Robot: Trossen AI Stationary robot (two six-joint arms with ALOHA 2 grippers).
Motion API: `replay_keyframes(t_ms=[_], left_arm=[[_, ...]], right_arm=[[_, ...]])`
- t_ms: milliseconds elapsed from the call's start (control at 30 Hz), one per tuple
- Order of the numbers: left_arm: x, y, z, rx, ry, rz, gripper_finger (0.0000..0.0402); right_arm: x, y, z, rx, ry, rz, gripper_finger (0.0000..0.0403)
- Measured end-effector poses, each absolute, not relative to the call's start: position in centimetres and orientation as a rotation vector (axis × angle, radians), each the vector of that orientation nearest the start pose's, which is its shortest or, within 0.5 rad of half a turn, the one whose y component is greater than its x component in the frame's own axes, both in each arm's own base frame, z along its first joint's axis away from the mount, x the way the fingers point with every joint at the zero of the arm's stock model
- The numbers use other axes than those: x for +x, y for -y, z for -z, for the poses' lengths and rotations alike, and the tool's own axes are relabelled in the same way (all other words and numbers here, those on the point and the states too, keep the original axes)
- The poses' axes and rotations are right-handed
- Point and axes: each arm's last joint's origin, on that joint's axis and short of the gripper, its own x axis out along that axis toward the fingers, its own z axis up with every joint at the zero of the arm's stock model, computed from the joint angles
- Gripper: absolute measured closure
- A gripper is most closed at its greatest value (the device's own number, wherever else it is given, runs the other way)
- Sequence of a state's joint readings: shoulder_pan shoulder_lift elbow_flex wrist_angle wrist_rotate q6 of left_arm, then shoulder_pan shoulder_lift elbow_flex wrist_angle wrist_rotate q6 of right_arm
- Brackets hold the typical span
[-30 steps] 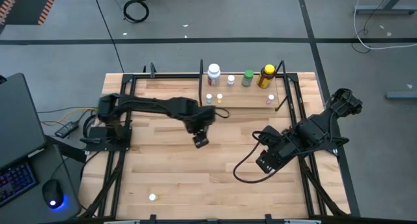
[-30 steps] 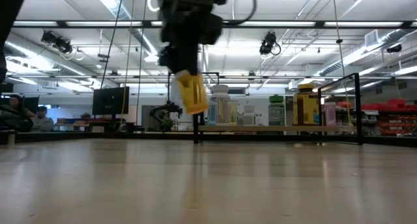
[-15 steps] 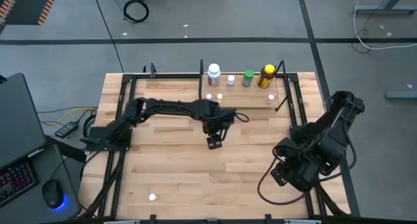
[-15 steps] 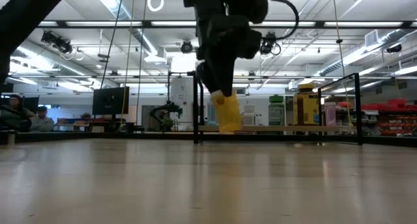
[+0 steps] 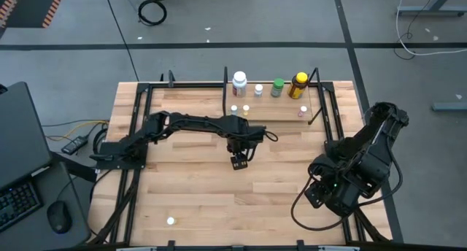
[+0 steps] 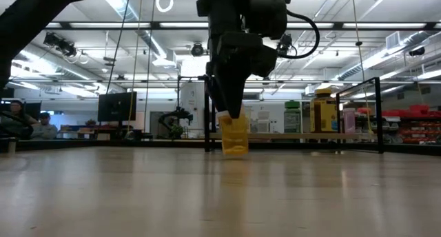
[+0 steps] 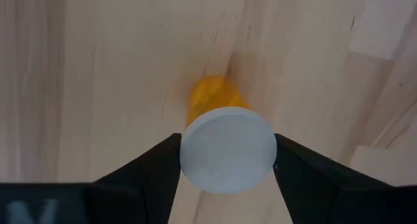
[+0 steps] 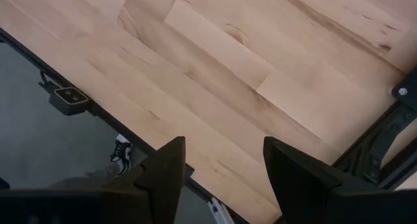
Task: Pick and place medicine bottles onto shelf by color
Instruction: Put the orange pill bottle on the shelf
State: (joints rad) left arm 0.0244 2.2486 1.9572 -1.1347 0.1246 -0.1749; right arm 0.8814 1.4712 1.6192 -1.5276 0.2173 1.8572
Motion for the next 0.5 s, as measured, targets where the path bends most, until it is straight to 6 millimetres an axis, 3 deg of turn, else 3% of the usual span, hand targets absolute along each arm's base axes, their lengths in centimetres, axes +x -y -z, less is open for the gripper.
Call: replay_keyframes(t_ms=[333, 500], left_arm=[[44.8, 0.1, -20.1, -0.257, -1.462, -0.046, 0.0107], [44.6, -0.3, -22.4, -0.257, -1.489, -0.052, 0.0095]], right_arm=[[16.1, -18.5, -36.8, 0.851, -1.149, 0.634, 0.0191], [16.2, -18.5, -36.8, 0.831, -1.128, 0.627, 0.0192]])
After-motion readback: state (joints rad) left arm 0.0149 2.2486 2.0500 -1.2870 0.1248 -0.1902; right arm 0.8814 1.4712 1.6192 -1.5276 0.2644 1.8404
